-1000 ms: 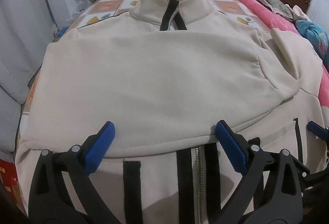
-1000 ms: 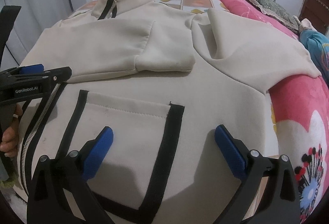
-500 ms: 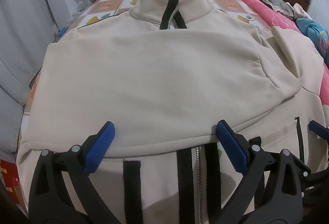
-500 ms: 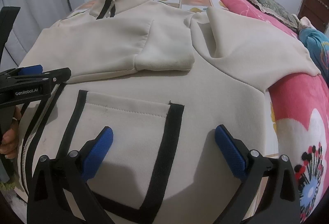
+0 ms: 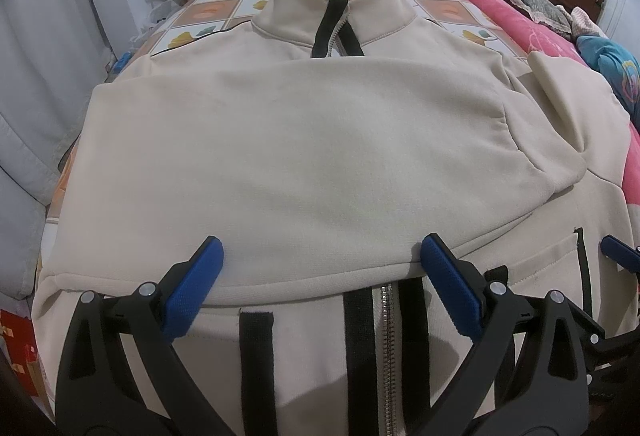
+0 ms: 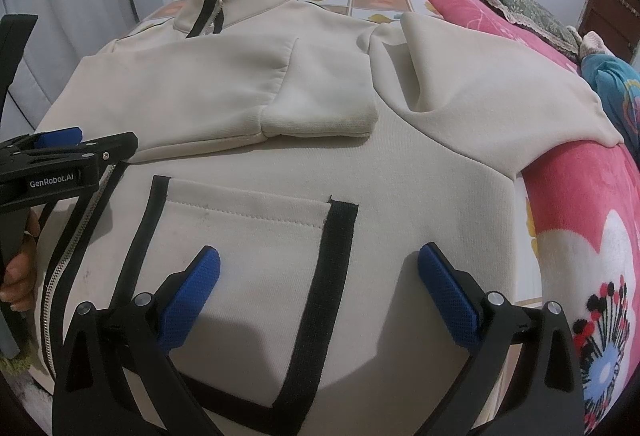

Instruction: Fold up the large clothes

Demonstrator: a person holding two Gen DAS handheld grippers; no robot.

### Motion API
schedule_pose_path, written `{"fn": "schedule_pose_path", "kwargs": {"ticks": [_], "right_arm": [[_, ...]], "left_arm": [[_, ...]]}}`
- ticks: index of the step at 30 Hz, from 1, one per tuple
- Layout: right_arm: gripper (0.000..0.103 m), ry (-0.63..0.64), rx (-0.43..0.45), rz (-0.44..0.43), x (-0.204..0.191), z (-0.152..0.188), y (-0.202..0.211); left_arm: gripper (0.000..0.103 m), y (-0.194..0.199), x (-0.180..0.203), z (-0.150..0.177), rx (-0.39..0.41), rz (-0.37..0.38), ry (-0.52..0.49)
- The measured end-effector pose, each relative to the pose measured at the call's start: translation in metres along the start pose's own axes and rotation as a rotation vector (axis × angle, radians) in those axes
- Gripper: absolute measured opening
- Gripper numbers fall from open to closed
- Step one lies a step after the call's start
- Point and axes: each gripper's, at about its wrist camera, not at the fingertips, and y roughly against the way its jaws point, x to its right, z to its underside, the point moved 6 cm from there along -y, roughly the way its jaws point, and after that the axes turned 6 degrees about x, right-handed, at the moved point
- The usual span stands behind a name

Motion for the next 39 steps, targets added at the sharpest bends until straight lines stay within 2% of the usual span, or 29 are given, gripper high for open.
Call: {"fn": "schedule_pose_path", "kwargs": {"ticks": [23,30,33,35,37,39], "right_arm": [[0.096,-0.008,-0.007,0.002,0.000,-0.001,-0.002],[0.096,0.015,0.001,-0.027,0.001,-0.001,-0.003],[0.096,0.024,-0.032,-0.048,0.002,-0.004,-0.002],[0.096,-0.026,-0.040,-0.093,0.009,-0.009,0.006],[0.096,-0.092,0.007,-0.128,0.028,-0.022,0.022],[0.096,-0.174,0.058,-0.092,0.064,-0.036,0.040]], "left_arm": [[0.096,0.000,-0.001,0.000,0.011,-0.001,0.000],[0.096,0.001,-0.001,0.001,0.017,0.004,0.000],[0.096,0.002,0.000,0.001,0.027,0.004,0.000],[0.096,0.002,0.000,0.001,0.031,0.006,-0.002],[0.096,0.002,0.000,0.001,0.036,0.009,-0.003],[0.096,0.002,0.000,0.002,0.044,0.010,-0.002]]}}
